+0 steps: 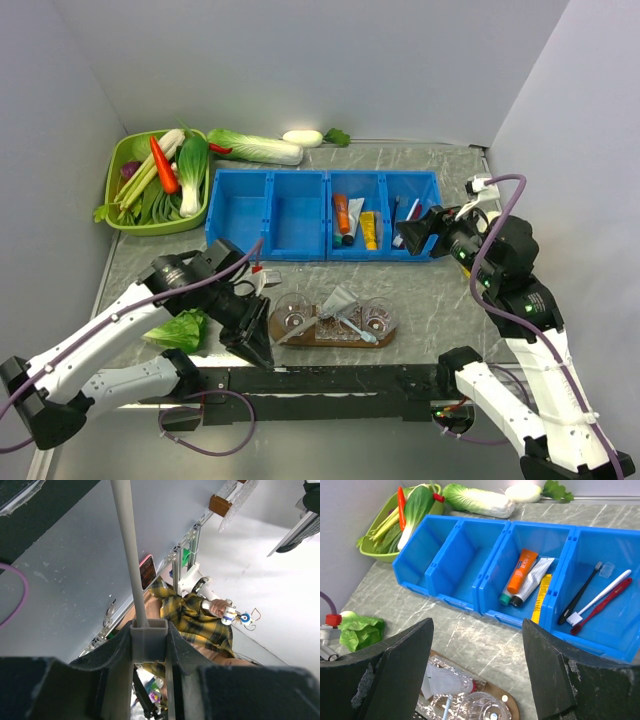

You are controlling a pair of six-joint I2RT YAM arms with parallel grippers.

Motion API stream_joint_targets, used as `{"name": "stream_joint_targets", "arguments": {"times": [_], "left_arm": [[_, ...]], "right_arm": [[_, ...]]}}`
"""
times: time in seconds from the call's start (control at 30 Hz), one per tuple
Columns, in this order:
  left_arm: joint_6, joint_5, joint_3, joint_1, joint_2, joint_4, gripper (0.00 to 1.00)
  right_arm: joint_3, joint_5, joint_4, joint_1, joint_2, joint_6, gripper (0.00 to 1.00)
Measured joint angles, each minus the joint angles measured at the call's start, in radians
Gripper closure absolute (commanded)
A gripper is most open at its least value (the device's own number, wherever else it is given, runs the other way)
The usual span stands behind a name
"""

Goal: Prepare toiletry sets of a toothbrush and toothpaste on the tray

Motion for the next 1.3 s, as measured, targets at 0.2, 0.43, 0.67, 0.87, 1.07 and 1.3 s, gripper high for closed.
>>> {"name": "stream_joint_targets", "arguments": {"times": [0.2, 0.43, 0.67, 0.87, 1.07, 1.3], "left_arm": [[0.0, 0.0, 0.0, -0.033, 0.043, 0.035, 0.99], [-0.001, -0.001, 0.0, -0.057, 0.103, 0.067, 0.99], [0.0, -0.006, 0.007, -0.064, 0.157, 0.086, 0.99], [0.0, -0.024, 0.038, -0.066, 0.194, 0.091, 0.99], [0.015, -0.032, 0.056, -0.066, 0.225, 0.093, 0.99], [0.016, -0.038, 0.056, -0.066, 0.244, 0.093, 0.99]], "right_arm": [[0.0, 0.016, -0.002, 0.0, -0.008, -0.009, 0.2], [0.0, 0.025, -0.018, 0.0, -0.022, -0.022, 0.2], [0.0, 0.024, -0.033, 0.0, -0.044, -0.026, 0.2], [-0.006, 0.024, -0.037, 0.0, -0.054, -0.026, 0.2], [-0.012, 0.036, -0.044, 0.0, -0.063, -0.031, 0.19], [-0.016, 0.044, -0.045, 0.0, -0.068, -0.036, 0.19]]}}
